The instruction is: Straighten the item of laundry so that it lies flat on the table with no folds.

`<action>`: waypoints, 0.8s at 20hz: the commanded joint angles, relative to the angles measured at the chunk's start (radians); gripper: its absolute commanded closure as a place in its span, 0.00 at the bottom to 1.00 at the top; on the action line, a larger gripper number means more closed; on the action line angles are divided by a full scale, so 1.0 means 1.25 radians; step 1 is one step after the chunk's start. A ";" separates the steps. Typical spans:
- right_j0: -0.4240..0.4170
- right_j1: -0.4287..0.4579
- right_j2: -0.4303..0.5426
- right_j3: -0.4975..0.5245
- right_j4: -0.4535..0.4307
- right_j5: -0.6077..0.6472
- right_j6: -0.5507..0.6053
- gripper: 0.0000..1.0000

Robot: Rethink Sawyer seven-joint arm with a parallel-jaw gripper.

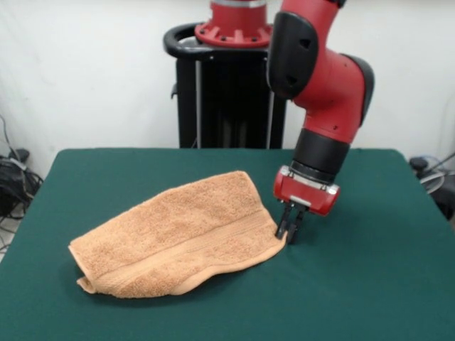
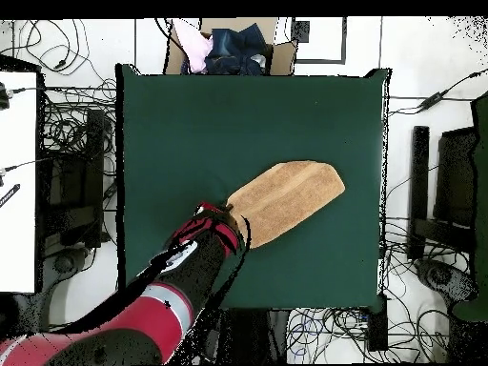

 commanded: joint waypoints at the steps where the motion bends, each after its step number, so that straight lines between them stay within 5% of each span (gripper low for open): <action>1: -0.054 -0.003 0.178 -0.004 0.068 0.058 0.071 1.00; 16: -0.025 -0.026 0.217 -0.025 0.189 0.137 0.115 1.00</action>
